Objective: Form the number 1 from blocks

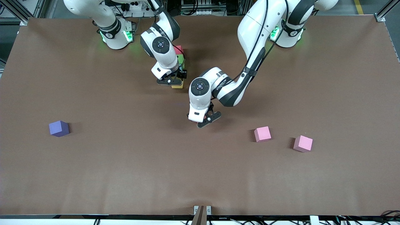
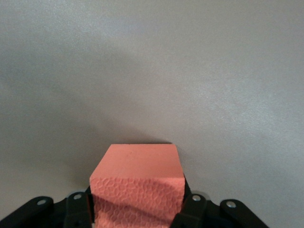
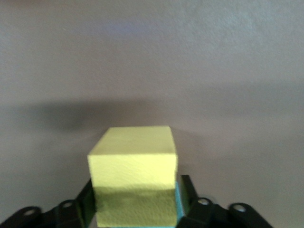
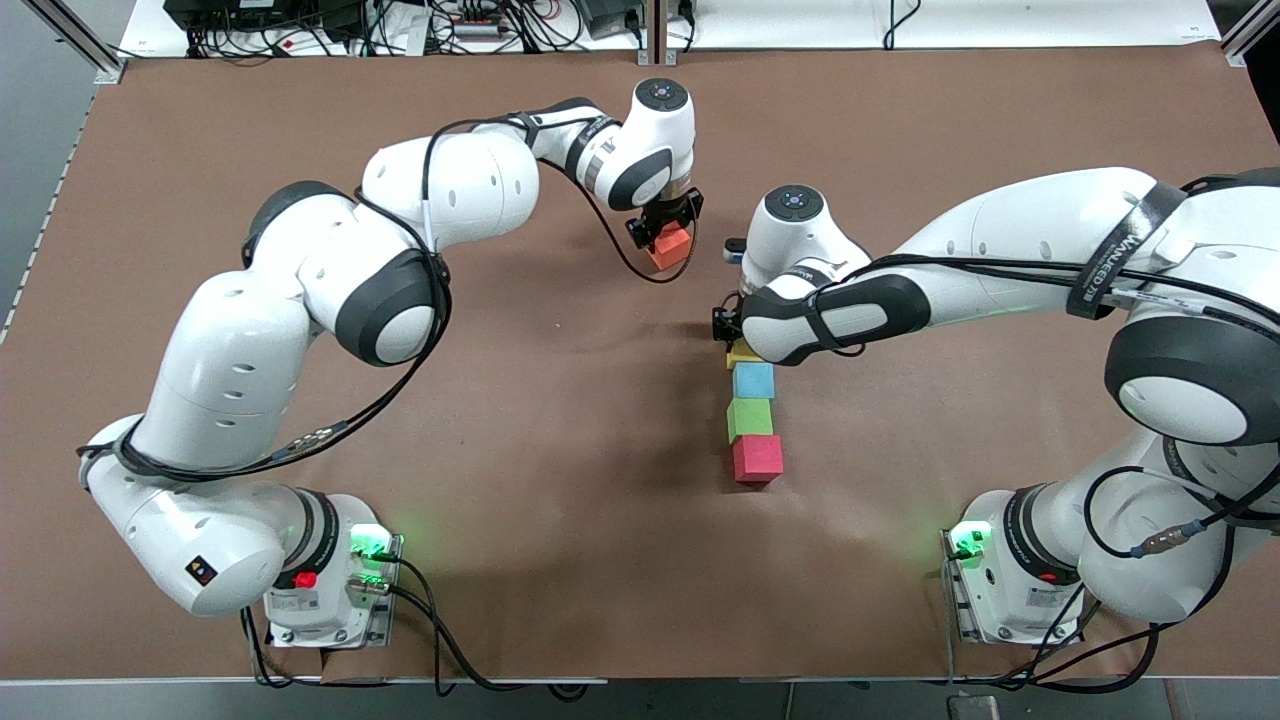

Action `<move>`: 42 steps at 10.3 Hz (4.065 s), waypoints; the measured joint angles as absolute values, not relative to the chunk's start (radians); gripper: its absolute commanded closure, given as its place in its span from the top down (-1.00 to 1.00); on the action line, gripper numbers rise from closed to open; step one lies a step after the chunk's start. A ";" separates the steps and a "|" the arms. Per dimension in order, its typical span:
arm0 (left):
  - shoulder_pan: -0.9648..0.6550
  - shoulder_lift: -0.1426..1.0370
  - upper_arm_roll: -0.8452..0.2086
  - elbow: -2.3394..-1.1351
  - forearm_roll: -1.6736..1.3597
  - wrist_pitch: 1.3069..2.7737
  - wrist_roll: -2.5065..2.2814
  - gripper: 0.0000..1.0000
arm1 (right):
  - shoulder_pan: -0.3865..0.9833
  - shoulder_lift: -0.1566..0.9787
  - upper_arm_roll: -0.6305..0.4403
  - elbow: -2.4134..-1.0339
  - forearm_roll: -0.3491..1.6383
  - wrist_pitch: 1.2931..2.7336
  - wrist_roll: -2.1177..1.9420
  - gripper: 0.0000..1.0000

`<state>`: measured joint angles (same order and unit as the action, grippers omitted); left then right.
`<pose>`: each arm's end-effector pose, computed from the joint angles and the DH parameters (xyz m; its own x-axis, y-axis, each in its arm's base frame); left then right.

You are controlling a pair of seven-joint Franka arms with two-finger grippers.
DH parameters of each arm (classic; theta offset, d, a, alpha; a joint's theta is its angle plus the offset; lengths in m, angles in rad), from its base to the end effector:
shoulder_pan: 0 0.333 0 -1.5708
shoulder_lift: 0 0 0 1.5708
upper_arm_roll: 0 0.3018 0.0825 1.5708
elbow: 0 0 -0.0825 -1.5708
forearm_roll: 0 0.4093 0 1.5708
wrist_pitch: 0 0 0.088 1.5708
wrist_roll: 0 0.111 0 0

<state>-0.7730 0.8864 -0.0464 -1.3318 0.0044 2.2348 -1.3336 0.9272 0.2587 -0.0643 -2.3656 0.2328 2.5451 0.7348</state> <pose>0.5186 -0.5448 0.1698 0.8632 0.5041 -0.0275 0.5047 -0.8630 0.0243 0.3346 0.3848 0.1713 0.9893 -0.0667 -0.1300 -0.0692 -0.9975 -0.0149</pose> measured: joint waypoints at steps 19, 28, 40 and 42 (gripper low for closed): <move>-1.007 0.893 -0.045 -1.247 0.029 2.230 -1.134 -1.00 | 0.192 0.233 -0.084 -1.897 0.070 1.950 -0.035 1.00; -1.042 0.937 -0.047 -1.257 0.076 2.225 -1.101 -1.00 | 0.190 0.265 -0.086 -1.862 0.065 1.949 -0.037 1.00; -1.049 0.938 -0.047 -1.256 0.076 2.228 -1.101 -1.00 | 0.184 0.257 -0.127 -1.648 -0.043 1.694 -0.036 1.00; -1.048 0.939 -0.046 -1.256 0.076 2.248 -1.101 -1.00 | 0.153 0.252 -0.127 -1.575 -0.043 1.688 -0.032 1.00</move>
